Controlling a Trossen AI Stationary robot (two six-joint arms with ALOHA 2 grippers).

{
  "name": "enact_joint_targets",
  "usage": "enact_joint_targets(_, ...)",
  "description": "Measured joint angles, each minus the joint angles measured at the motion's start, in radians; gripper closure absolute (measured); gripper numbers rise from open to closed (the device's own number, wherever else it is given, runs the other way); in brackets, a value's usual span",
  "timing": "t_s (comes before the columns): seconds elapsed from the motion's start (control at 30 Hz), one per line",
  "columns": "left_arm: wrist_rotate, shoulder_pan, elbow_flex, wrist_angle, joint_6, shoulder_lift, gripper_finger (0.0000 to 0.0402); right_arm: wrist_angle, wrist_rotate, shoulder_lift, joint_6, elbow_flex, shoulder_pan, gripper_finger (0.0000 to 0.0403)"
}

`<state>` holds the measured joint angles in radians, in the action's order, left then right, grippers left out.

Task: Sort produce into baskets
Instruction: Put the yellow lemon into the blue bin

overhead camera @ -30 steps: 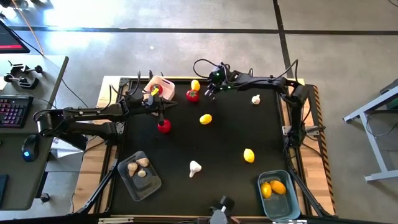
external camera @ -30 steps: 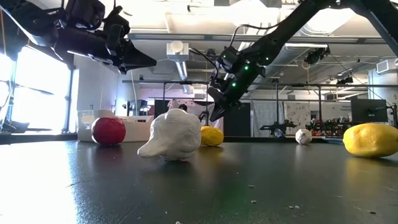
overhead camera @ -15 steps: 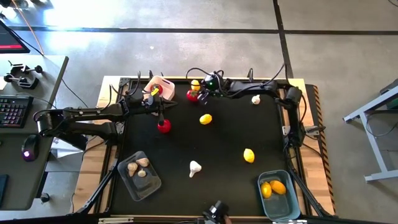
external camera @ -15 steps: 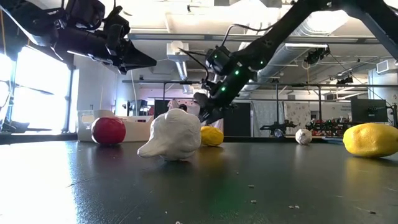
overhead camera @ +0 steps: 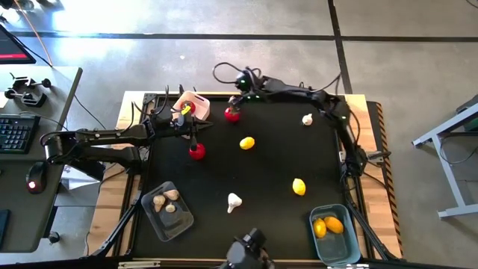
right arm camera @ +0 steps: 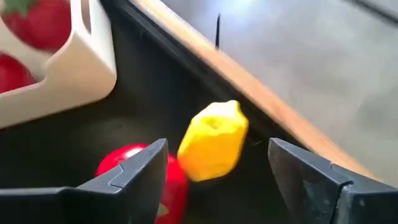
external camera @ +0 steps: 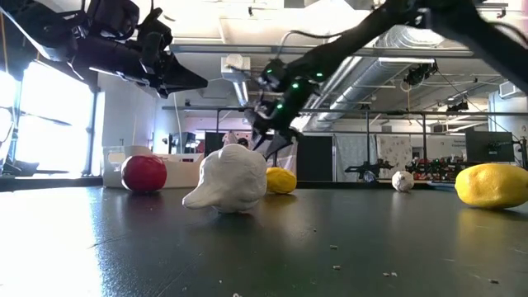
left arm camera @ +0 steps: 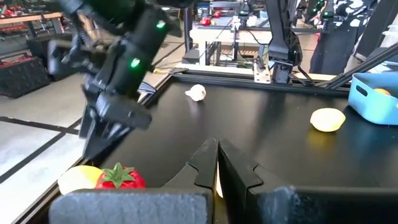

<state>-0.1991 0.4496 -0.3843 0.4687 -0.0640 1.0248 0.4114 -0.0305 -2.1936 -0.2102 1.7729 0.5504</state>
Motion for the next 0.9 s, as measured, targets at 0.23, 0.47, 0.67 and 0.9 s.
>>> enact_joint_targets(0.23,0.0,-0.001,0.0,-0.001,0.003,0.0,0.0401,0.326,-0.006,-0.226,-0.043,0.386,-0.001,0.0134)
enact_joint_targets(0.47,0.0,-0.001,0.0,-0.002,-0.008,0.0,0.0401,0.463,-0.062,-0.335,-0.042,0.572,-0.001,0.0134)
enact_joint_targets(0.67,0.0,-0.001,0.0,-0.008,-0.011,0.0,0.0401,0.461,-0.013,-0.341,-0.033,0.57,-0.001,0.0135)
enact_joint_targets(0.9,0.0,-0.001,0.0,-0.009,-0.01,0.0,0.0401,0.482,-0.013,-0.342,-0.045,0.567,0.01,0.0155)
